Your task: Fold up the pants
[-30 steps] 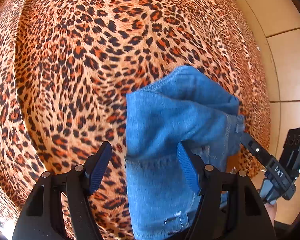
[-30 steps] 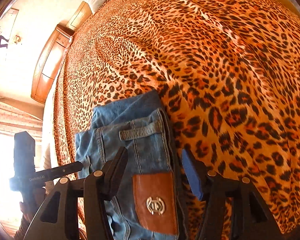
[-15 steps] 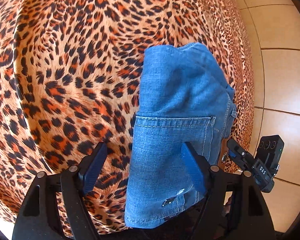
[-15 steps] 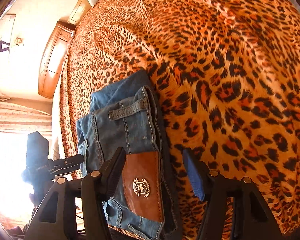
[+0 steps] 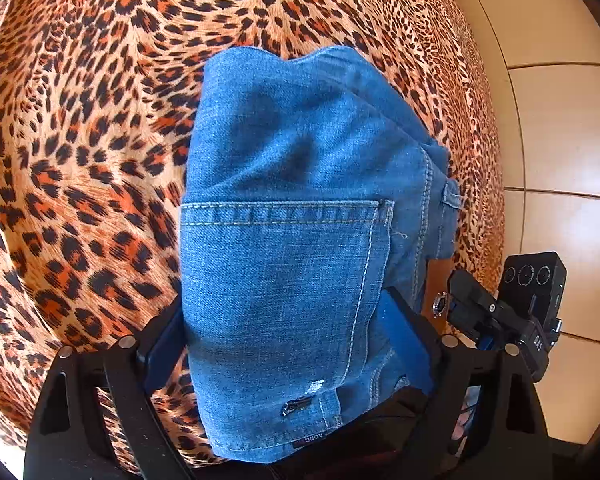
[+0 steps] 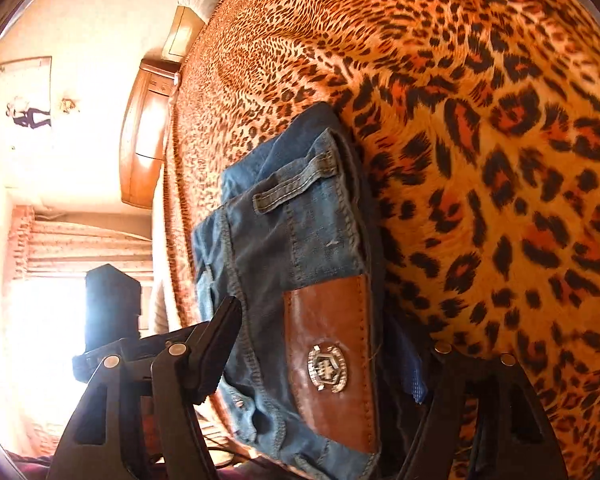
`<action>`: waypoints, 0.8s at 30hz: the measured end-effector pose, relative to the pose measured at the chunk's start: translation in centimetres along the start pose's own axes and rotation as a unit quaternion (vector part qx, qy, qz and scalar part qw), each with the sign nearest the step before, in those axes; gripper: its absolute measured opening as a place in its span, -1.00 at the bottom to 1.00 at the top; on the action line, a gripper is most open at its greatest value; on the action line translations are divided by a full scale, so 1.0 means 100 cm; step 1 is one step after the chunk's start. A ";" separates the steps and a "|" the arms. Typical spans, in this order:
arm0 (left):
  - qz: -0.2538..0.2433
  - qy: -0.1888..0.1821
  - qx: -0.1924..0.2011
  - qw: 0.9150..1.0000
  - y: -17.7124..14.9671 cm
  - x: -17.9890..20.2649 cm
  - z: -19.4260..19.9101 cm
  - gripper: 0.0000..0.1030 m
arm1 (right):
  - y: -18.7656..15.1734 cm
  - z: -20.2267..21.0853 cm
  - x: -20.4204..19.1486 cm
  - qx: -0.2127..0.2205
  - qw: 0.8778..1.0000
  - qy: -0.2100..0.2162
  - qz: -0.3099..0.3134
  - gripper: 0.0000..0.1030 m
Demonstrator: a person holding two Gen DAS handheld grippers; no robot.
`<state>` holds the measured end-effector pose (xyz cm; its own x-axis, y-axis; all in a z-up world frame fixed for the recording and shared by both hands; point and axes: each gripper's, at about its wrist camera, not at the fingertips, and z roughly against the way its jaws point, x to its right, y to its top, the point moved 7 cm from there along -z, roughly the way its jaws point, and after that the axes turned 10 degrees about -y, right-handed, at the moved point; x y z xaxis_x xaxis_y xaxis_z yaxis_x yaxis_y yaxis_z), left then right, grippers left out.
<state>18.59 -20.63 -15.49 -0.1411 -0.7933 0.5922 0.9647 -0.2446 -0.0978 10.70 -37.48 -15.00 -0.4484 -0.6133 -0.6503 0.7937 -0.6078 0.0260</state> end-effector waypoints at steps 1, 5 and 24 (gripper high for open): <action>-0.005 0.013 0.002 1.000 0.002 -0.004 0.000 0.49 | -0.001 -0.001 0.001 0.000 1.000 0.007 -0.003 0.40; -0.017 0.023 0.010 1.000 -0.003 -0.002 0.011 0.21 | -0.007 0.003 0.008 -0.005 0.999 -0.035 0.015 0.35; -0.041 0.062 0.196 0.978 0.104 -0.007 0.160 0.15 | 0.058 -0.004 -0.187 0.095 0.951 -0.134 0.262 0.34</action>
<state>32.33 -13.68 -4.10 -0.2230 -0.8477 0.4813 0.9569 -0.0961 0.2742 23.85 -29.36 -3.00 -0.1201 -0.9482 -0.2939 0.8593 -0.2476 0.4475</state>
